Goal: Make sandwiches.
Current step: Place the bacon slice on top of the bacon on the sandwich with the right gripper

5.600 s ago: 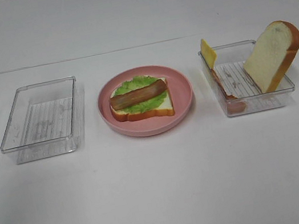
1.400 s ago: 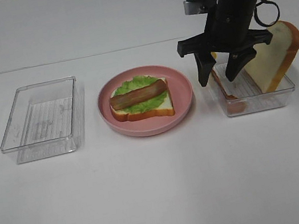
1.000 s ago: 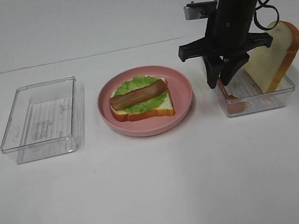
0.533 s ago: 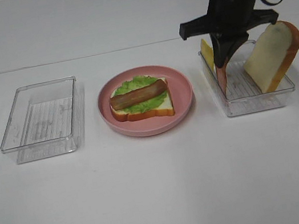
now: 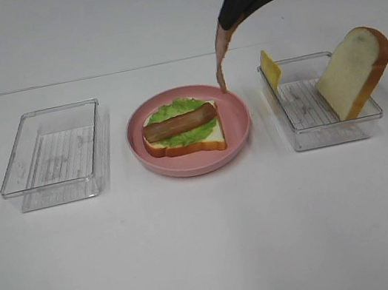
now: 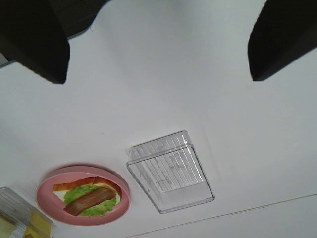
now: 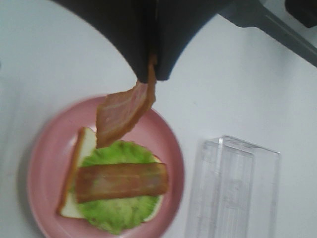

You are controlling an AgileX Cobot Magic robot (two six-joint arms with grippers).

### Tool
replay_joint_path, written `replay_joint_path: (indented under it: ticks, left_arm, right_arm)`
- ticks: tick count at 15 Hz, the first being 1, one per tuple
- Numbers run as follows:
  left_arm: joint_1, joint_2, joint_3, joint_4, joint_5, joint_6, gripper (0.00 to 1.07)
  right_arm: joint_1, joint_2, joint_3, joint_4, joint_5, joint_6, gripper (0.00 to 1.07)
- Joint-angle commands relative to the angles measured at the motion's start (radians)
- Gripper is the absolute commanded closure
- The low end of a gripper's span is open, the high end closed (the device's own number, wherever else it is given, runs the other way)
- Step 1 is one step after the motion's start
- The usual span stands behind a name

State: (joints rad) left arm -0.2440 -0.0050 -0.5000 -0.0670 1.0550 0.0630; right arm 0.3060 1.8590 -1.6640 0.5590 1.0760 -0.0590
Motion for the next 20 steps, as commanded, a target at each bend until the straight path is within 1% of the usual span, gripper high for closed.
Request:
replay_joint_path:
  ticks: [1, 6, 7, 8, 10, 11, 12, 14, 16, 17, 18, 20]
  left_arm:
    - [-0.002, -0.023, 0.001, -0.003, -0.009, 0.0, 0.14]
    - [-0.002, -0.023, 0.001, -0.004, -0.009, 0.0, 0.14]
    - [-0.002, -0.023, 0.001, -0.004, -0.009, 0.0, 0.14]
    - [-0.002, -0.023, 0.001, -0.004, -0.009, 0.0, 0.14]
    - [-0.002, -0.023, 0.001, -0.004, -0.009, 0.0, 0.14]
    - [-0.002, -0.023, 0.001, -0.004, -0.009, 0.0, 0.14]
    - [-0.002, -0.023, 0.001, -0.004, -0.009, 0.0, 0.14]
    - [-0.002, -0.023, 0.001, -0.004, -0.009, 0.0, 0.14]
    - [-0.002, -0.023, 0.001, -0.004, -0.009, 0.0, 0.14]
    - [-0.002, -0.023, 0.001, -0.004, -0.009, 0.0, 0.14]
    - [-0.002, -0.023, 0.001, -0.004, -0.009, 0.0, 0.14]
    - [-0.002, -0.023, 0.001, -0.004, -0.009, 0.0, 0.14]
  right_arm:
    - [0.009, 0.039, -0.003, 0.123, -0.073, -0.061, 1.07]
    - [0.045, 0.202, -0.003, 0.377, -0.239, -0.158, 1.07]
    - [0.056, 0.238, -0.003, 0.447, -0.262, -0.192, 1.07]
    - [0.056, 0.255, -0.003, 0.472, -0.271, -0.202, 1.07]
    - [0.069, 0.316, -0.003, 0.61, -0.291, -0.274, 1.07]
    - [0.079, 0.365, -0.003, 0.738, -0.287, -0.35, 1.07]
    - [0.079, 0.381, -0.003, 0.764, -0.283, -0.385, 1.07]
    - [0.076, 0.389, -0.003, 0.74, -0.291, -0.39, 1.07]
    - [0.073, 0.389, -0.003, 0.613, -0.3, -0.34, 1.07]
    - [0.063, 0.388, -0.003, 0.516, -0.297, -0.255, 1.07]
    - [0.059, 0.385, -0.003, 0.49, -0.297, -0.234, 1.07]
    - [0.051, 0.372, -0.003, 0.365, -0.3, -0.162, 1.07]
